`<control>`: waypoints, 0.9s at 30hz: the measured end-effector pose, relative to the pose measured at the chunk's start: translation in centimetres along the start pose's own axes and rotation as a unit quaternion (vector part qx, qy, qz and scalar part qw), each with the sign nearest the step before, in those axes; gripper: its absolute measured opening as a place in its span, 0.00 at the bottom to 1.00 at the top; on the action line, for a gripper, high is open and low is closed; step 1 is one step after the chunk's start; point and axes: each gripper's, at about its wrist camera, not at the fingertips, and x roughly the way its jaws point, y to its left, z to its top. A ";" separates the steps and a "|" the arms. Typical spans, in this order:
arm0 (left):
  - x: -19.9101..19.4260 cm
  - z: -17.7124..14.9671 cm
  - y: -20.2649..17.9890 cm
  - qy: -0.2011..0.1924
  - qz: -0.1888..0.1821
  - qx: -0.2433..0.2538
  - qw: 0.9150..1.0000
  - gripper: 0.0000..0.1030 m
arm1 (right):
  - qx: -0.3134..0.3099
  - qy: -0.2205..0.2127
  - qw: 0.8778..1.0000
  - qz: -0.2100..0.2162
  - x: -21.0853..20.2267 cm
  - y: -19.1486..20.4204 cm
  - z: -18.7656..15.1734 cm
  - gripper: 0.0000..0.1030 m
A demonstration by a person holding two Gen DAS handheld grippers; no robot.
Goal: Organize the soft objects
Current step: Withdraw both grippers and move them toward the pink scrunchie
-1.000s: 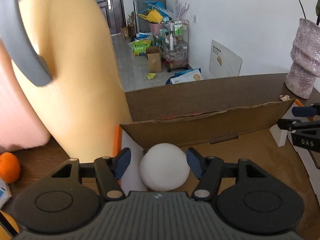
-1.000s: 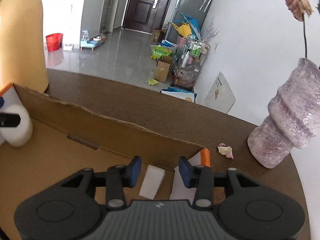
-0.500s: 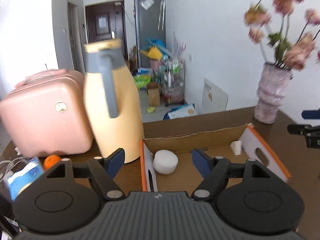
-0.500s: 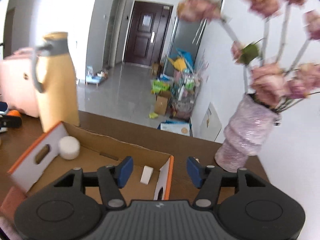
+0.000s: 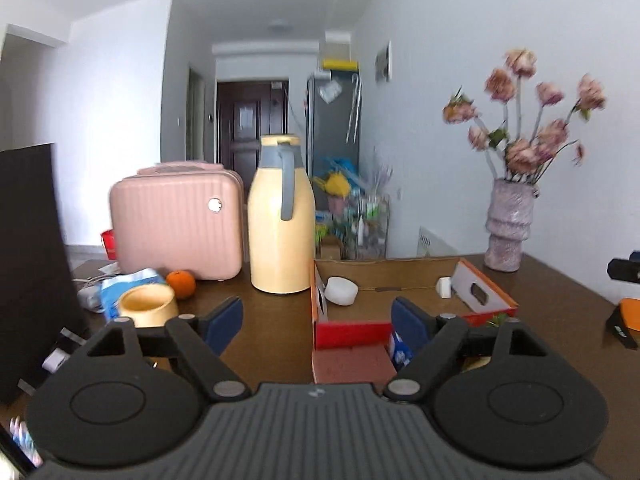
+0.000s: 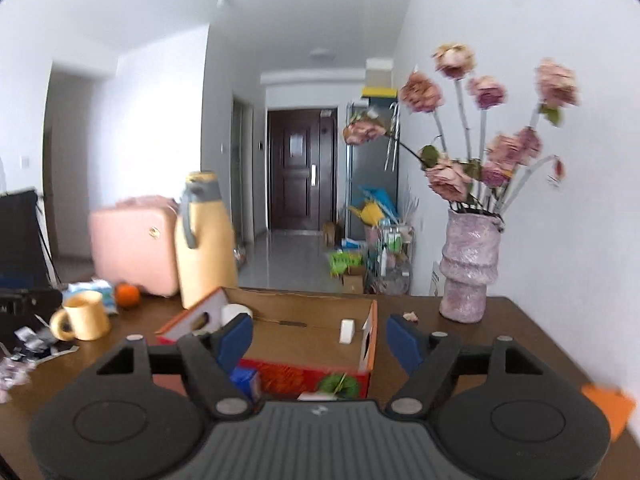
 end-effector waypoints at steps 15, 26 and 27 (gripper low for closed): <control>-13.2 -13.0 -1.3 0.028 -0.029 0.031 0.999 0.93 | 0.038 -0.017 0.998 0.043 -17.0 6.1 -15.6 0.86; -10.9 -12.9 -2.3 0.045 -0.035 0.026 0.998 0.93 | 0.043 0.004 0.998 0.038 -15.9 6.1 -16.4 0.83; -10.4 -12.8 -2.4 0.048 -0.035 0.026 0.998 0.93 | 0.046 0.008 0.998 0.038 -15.5 5.9 -16.4 0.83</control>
